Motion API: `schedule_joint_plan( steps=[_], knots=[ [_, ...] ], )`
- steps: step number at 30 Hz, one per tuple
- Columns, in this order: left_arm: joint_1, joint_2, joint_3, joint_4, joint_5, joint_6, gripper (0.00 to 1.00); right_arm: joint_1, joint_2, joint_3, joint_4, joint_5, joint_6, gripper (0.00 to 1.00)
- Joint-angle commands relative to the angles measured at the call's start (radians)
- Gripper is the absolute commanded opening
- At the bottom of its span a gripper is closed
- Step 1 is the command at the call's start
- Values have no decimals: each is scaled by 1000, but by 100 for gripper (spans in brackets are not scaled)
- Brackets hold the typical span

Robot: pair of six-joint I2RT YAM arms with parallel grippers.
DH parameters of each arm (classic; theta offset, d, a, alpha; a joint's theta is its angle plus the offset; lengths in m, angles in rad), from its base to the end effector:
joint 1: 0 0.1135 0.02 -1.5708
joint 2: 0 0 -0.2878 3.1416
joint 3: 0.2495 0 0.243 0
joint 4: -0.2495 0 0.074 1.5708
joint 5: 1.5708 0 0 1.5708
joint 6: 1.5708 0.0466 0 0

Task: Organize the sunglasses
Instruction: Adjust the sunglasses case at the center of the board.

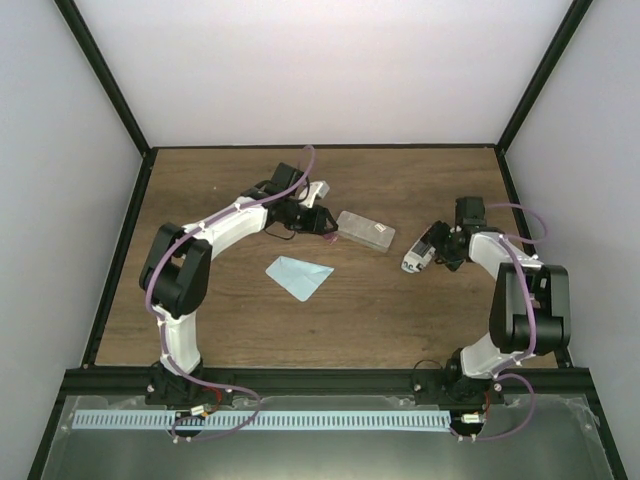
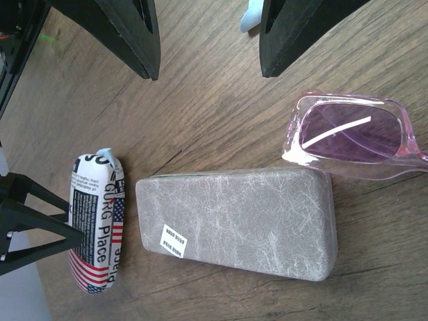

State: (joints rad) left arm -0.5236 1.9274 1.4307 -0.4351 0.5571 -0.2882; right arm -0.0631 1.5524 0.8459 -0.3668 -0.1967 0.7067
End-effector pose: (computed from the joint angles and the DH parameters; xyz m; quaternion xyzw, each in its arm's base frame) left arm 0.3547 -0.2332 0.2326 0.1930 0.8963 -0.3591 0.1744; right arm 0.2899 -0.0092 0.1888 0.3398 0.9030 0.1678 0.2023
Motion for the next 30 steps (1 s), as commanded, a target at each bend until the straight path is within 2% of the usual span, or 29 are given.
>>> schedule_joint_plan(
  steps=[1, 7, 11, 13, 16, 18, 21, 26, 30],
  knots=[
    [0, 22, -7, 33, 35, -11, 43, -7, -55, 3, -94, 59, -23, 75],
    [-1, 24, 0, 33, 44, -13, 43, -7, -132, 45, -195, 98, -13, 78],
    [1, 28, 5, 31, 43, -14, 43, -8, -195, 56, -196, 51, 8, 64],
    [0, 28, 7, 29, 39, -14, 43, -7, -206, 58, -165, 3, 19, 52],
    [1, 25, 11, 21, 21, -12, 43, -6, -195, 60, -98, -103, 28, 13],
    [3, 25, 11, 17, 12, -11, 43, -5, -163, 59, -46, -184, 33, 2],
    [7, 26, 9, 12, 10, -11, 43, -7, -72, 42, 11, -269, 62, 1],
    [13, 12, 3, -5, -12, 2, 43, -18, 13, -32, 64, -218, 89, 1],
    [19, 3, -7, -5, -18, 6, 43, -23, 57, -36, 22, -167, 75, 1]
  ],
)
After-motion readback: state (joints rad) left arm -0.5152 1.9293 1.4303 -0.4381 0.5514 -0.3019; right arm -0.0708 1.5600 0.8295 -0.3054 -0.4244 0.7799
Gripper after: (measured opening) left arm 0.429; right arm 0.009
